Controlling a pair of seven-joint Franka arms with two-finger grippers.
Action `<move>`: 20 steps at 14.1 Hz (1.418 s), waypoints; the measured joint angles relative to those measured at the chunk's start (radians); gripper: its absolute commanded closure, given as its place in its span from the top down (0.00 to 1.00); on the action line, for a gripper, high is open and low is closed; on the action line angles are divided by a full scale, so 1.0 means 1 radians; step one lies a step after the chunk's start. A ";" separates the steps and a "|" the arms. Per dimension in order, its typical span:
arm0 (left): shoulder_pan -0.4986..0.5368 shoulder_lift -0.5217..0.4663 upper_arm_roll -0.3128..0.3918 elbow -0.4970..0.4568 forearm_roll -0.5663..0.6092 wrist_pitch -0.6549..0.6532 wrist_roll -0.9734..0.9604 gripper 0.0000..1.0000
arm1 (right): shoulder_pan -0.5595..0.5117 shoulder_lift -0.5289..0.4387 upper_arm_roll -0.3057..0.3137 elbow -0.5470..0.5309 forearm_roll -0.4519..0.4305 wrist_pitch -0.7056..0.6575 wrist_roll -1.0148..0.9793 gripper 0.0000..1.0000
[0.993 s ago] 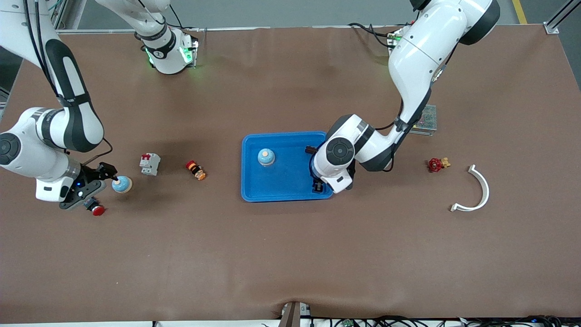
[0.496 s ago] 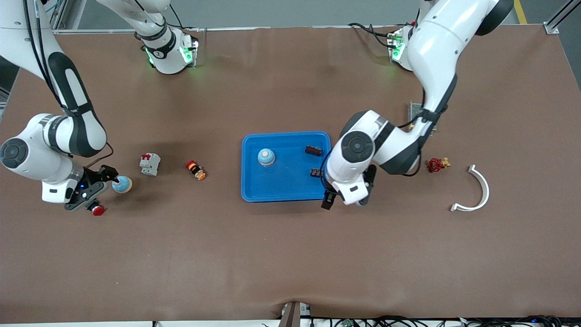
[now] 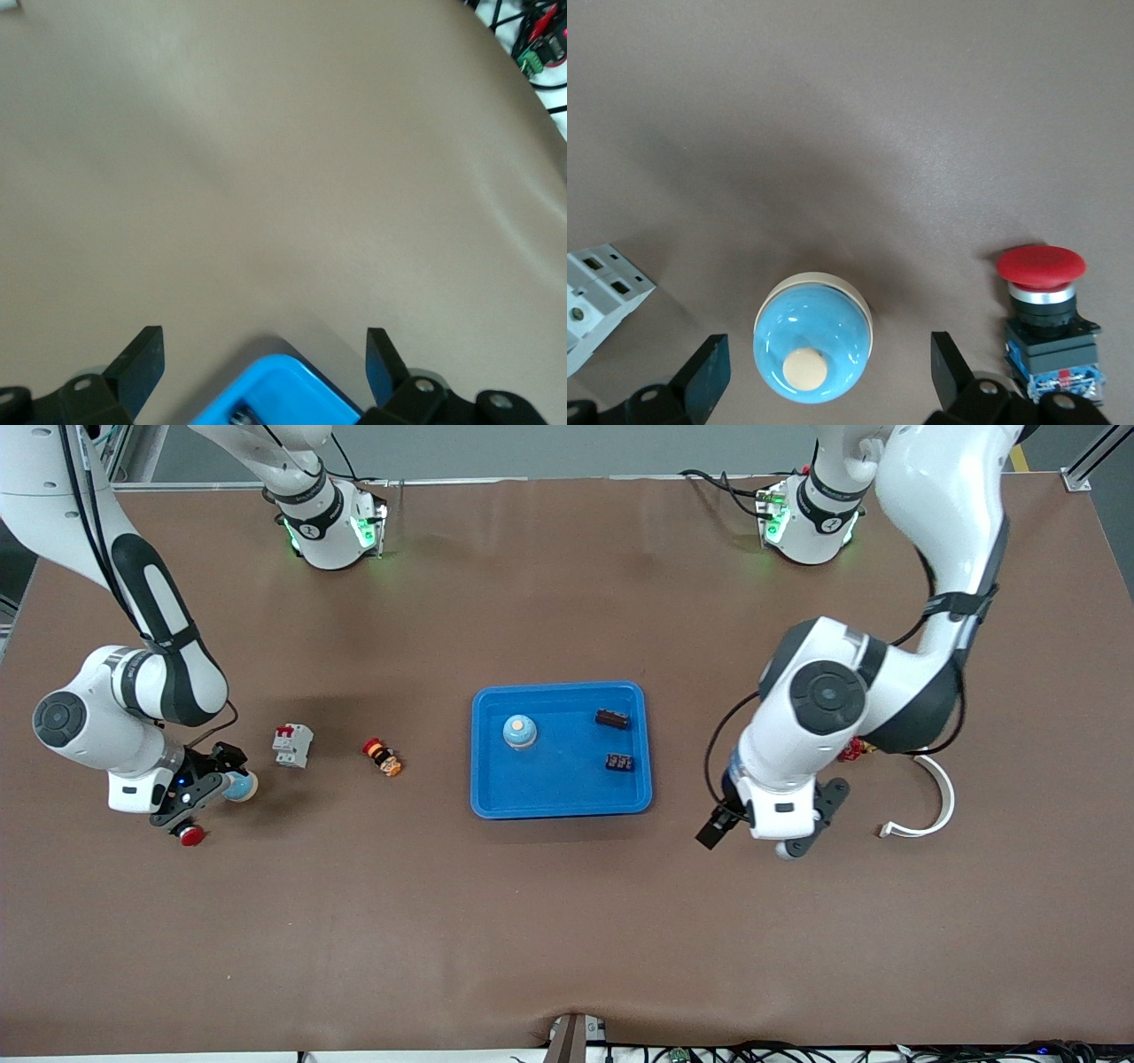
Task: Place electrolytic capacitor and blue bell in tray
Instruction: 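Grasp the second bell with the right gripper while the left gripper withdraws, then lift the bell and carry it over the tray with the right gripper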
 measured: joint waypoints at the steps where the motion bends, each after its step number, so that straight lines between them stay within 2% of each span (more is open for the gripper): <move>1: 0.012 -0.009 0.000 0.000 0.000 -0.005 0.028 1.00 | 0.000 0.002 0.000 -0.001 0.000 0.001 0.000 1.00; 8: 0.072 -0.081 -0.001 -0.001 0.000 -0.049 0.209 1.00 | 0.000 0.025 0.000 -0.004 0.000 0.017 -0.005 1.00; 14: 0.104 -0.084 -0.001 -0.011 0.000 -0.072 0.292 1.00 | 0.000 0.043 0.000 -0.037 0.000 0.088 -0.012 1.00; 20: 0.154 -0.110 0.000 -0.003 0.000 -0.076 0.421 1.00 | 0.000 0.053 0.000 -0.045 0.000 0.103 -0.013 1.00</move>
